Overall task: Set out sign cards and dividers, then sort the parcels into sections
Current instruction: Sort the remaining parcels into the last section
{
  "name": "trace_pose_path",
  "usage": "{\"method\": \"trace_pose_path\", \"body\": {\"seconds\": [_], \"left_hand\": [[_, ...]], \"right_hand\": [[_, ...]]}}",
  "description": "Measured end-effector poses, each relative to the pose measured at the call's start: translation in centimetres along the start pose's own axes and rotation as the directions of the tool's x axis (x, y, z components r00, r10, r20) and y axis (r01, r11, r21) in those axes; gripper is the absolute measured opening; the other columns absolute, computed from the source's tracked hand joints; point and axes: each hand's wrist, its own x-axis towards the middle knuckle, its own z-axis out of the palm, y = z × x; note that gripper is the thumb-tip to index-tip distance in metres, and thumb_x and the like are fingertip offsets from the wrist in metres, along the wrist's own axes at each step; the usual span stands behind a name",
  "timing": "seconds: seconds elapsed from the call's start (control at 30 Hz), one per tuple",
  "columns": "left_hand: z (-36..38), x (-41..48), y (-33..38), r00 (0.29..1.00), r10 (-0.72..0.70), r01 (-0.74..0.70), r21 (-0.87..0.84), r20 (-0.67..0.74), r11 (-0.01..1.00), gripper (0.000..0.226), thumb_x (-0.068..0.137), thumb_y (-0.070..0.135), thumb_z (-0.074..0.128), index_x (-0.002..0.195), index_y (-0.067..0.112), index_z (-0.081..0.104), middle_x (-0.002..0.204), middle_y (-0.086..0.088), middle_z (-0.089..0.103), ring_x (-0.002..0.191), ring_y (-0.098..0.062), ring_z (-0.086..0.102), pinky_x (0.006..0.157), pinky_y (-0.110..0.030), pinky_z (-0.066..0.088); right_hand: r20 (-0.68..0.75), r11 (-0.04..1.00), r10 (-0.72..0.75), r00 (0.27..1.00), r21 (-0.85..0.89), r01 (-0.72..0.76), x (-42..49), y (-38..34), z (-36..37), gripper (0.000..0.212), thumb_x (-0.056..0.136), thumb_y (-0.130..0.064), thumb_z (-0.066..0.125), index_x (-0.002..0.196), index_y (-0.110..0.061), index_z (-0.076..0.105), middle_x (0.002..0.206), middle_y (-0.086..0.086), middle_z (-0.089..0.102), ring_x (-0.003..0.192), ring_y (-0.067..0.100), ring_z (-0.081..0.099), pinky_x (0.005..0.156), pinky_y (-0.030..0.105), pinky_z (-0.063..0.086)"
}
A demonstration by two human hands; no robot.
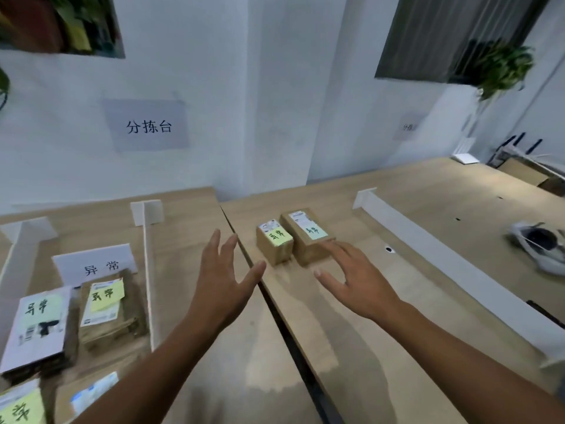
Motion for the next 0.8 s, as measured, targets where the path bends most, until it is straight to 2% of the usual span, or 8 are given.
{"method": "trace_pose_path", "body": {"seconds": [0.07,0.2,0.3,0.43,0.57,0.63,0.73,0.8], "left_hand": [[3.5,1.6,1.3,0.999,-0.043,0.043,-0.02,-0.011,0.999,0.088,0.087,0.071,0.054,0.159,0.029,0.027,0.169,0.012,-0.004,0.156,-0.011,0.001,0.123,-0.04,0.017],[9.7,3.9,3.0,0.992,-0.121,0.119,-0.073,-0.024,0.99,0.098,0.082,0.076,0.053,0.162,0.032,0.017,0.169,0.012,-0.009,0.156,-0.01,-0.003,0.12,-0.034,0.014],[12.3,4.7,2.7,0.986,-0.164,0.163,-0.079,-0.007,0.984,0.097,0.084,0.072,0.056,0.162,0.033,0.013,0.169,0.014,-0.008,0.155,-0.005,-0.004,0.116,-0.028,0.01],[13.7,7.8,1.0,0.968,-0.25,0.25,-0.016,-0.003,0.968,0.095,0.088,0.065,0.06,0.163,0.029,0.014,0.171,0.006,-0.002,0.156,-0.006,-0.002,0.116,-0.025,0.008],[15.1,11.9,-1.8,0.967,-0.252,0.25,0.055,0.037,0.967,0.095,0.089,0.068,0.055,0.163,0.023,0.015,0.171,0.002,0.009,0.156,-0.008,0.001,0.12,-0.027,0.008],[16.2,14.1,-3.4,0.956,-0.287,0.284,0.063,0.054,0.957,0.095,0.091,0.068,0.054,0.163,0.02,0.014,0.171,0.0,0.009,0.157,-0.011,0.002,0.123,-0.032,0.011],[18.6,17.7,-6.2,0.929,-0.363,0.359,0.065,0.067,0.931,0.097,0.091,0.068,0.055,0.163,0.019,0.012,0.171,0.002,0.0,0.157,-0.015,0.001,0.121,-0.034,0.015],[20.2,20.2,-8.5,0.905,-0.419,0.417,0.044,0.071,0.908,0.098,0.091,0.066,0.057,0.163,0.018,0.011,0.171,0.002,-0.002,0.157,-0.017,0.001,0.121,-0.036,0.017]], "right_hand": [[0.03,1.0,0.003,1.0,0.022,-0.004,1.2,3.5,-0.2,0.061,0.097,-0.058,0.05,0.152,-0.033,0.04,0.152,-0.005,0.045,0.14,0.012,0.038,0.112,0.027,0.035],[0.155,1.0,0.005,0.988,0.019,-0.008,3.6,9.5,0.3,0.071,0.095,-0.07,0.037,0.156,-0.034,0.033,0.155,0.0,0.043,0.143,0.016,0.035,0.116,0.038,0.035],[0.185,0.998,0.0,0.983,0.065,-0.012,5.5,12.3,1.2,0.072,0.094,-0.069,0.04,0.155,-0.032,0.036,0.151,0.0,0.046,0.141,0.017,0.038,0.113,0.037,0.037],[0.228,0.996,0.005,0.974,0.084,-0.024,9.9,14.5,3.7,0.076,0.089,-0.073,0.036,0.154,-0.033,0.034,0.151,-0.003,0.045,0.139,0.014,0.037,0.109,0.032,0.036],[0.272,0.986,0.03,0.962,0.151,-0.074,14.9,15.4,7.3,0.085,0.082,-0.08,0.029,0.154,-0.035,0.033,0.149,-0.002,0.046,0.14,0.017,0.037,0.11,0.039,0.039],[0.303,0.987,0.042,0.952,0.134,-0.086,17.6,15.6,9.5,0.083,0.085,-0.077,0.032,0.154,-0.031,0.033,0.148,0.001,0.048,0.14,0.021,0.037,0.111,0.043,0.038],[0.308,1.0,-0.002,0.951,0.016,-0.003,22.3,16.1,13.4,0.07,0.095,-0.067,0.038,0.151,-0.025,0.038,0.145,0.004,0.052,0.142,0.026,0.037,0.112,0.042,0.035],[0.311,0.995,-0.021,0.95,-0.084,0.05,25.0,16.4,16.4,0.074,0.096,-0.067,0.028,0.156,-0.025,0.033,0.152,0.003,0.047,0.151,0.027,0.023,0.121,0.044,0.023]]}}
